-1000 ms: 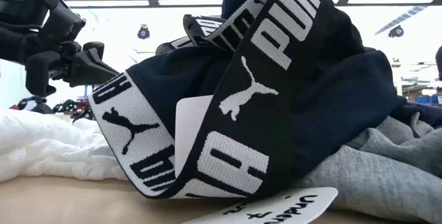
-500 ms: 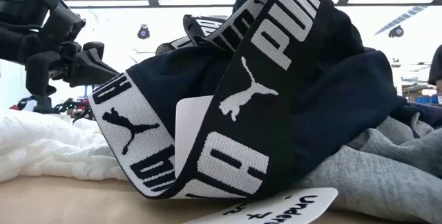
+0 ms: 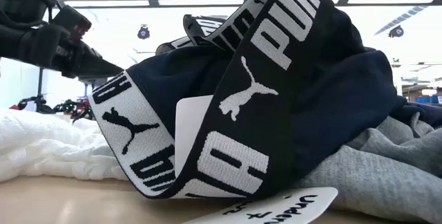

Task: Sort clothes
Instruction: Put the blue polo shirt into the white laundry bin

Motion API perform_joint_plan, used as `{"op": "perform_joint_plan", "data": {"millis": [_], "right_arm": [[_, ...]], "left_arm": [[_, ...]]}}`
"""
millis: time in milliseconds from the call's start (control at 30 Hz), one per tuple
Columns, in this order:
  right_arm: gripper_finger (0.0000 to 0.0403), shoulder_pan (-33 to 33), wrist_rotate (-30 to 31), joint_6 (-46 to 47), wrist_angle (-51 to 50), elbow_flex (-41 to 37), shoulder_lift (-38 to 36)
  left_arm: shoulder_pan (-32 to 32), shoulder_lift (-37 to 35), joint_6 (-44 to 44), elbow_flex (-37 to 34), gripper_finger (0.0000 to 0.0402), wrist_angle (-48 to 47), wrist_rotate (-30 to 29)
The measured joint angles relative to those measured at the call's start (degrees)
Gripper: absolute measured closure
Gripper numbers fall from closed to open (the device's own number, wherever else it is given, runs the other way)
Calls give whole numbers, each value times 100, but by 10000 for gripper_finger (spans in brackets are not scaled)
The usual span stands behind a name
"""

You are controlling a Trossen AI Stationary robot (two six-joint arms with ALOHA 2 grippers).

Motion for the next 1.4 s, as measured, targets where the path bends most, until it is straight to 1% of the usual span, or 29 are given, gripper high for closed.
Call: {"op": "perform_joint_plan", "data": {"millis": [100, 267, 333, 400, 533, 700, 833, 1000, 1267, 1400], "right_arm": [[403, -2, -54, 139, -362, -145, 93], [403, -1, -594, 406, -613, -567, 294], [403, 3, -768, 522, -597, -840, 335], [403, 0, -771, 672, -579, -1130, 402], [403, -3, -763, 946, -560, -1745, 620], [403, 2, -769, 1383, -266, -2410, 888], [403, 17, -767, 1659, 318, -2834, 1081], [403, 22, -828, 1943, 687, -2951, 1407], [403, 20, -883, 2338, 645, -2947, 2124], [403, 20, -893, 2387, 581, -2947, 2497]], "left_arm": [[-2, 0, -102, 0, 390, 22, 2], [-2, 0, -90, 0, 390, 90, 2], [-6, 0, -261, 0, 390, 83, 7], [-9, 0, -612, 0, 390, 81, 7], [-9, 0, -666, 0, 390, 77, 7], [-9, 10, -551, 0, 390, 77, 9], [-9, 11, -537, 0, 390, 75, 9], [-9, 17, -535, 0, 390, 77, 9], [-7, 157, -381, 0, 390, 78, 4], [-7, 253, -366, 0, 390, 77, 2]]}}
